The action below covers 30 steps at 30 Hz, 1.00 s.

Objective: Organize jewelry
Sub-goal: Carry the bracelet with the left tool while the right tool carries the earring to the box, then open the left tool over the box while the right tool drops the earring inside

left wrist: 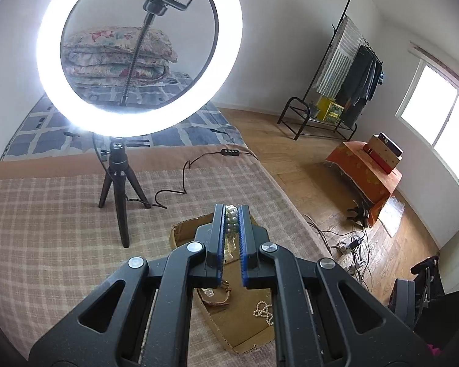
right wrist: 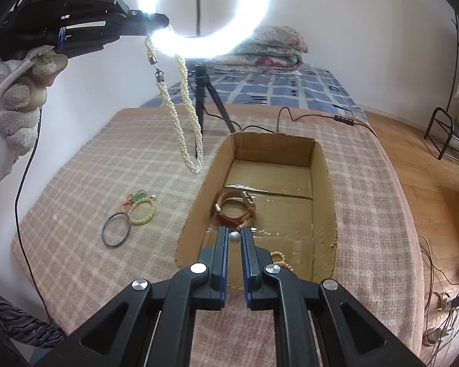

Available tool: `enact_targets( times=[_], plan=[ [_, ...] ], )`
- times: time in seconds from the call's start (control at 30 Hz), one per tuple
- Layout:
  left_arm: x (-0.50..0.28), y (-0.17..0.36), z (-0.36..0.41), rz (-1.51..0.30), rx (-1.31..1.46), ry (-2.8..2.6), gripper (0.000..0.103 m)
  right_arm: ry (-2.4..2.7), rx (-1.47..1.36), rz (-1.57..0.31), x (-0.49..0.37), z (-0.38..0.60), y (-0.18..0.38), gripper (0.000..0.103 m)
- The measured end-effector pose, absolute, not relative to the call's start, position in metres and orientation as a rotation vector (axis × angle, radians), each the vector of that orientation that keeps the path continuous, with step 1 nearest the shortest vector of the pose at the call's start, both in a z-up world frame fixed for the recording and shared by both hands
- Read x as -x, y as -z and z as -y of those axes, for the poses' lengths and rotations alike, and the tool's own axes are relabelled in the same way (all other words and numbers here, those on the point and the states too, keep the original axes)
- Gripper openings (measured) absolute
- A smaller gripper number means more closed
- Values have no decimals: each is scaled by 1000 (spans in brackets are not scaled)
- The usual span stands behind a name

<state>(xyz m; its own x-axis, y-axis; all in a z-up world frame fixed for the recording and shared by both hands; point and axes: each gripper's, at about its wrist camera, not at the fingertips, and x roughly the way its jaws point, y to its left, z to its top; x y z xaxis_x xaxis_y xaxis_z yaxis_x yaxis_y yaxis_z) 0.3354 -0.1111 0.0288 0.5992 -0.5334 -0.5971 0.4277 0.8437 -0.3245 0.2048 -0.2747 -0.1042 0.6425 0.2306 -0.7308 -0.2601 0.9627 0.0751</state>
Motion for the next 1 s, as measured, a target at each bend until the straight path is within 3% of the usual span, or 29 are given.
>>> enact_targets(
  times=[0.8, 0.87, 0.9, 0.93, 0.97, 1.0],
  plan=[
    [-388, 54, 203, -891, 111, 587, 6, -245, -2, -912, -251, 299, 142, 6],
    [-387, 56, 204, -900, 116, 602, 6, -248, 6, -910, -251, 298, 142, 7],
    [-387, 55, 204, -902, 116, 597, 6, -244, 10, -909, -250, 297, 141, 14],
    [-388, 55, 204, -911, 118, 598, 14, -238, 13, -906, -250, 296, 141, 29],
    [-388, 54, 203, -918, 122, 603, 23, -234, 16, -899, -249, 296, 141, 35],
    [-388, 52, 202, -919, 125, 606, 43, -233, 18, -895, -249, 296, 140, 39]
  ],
)
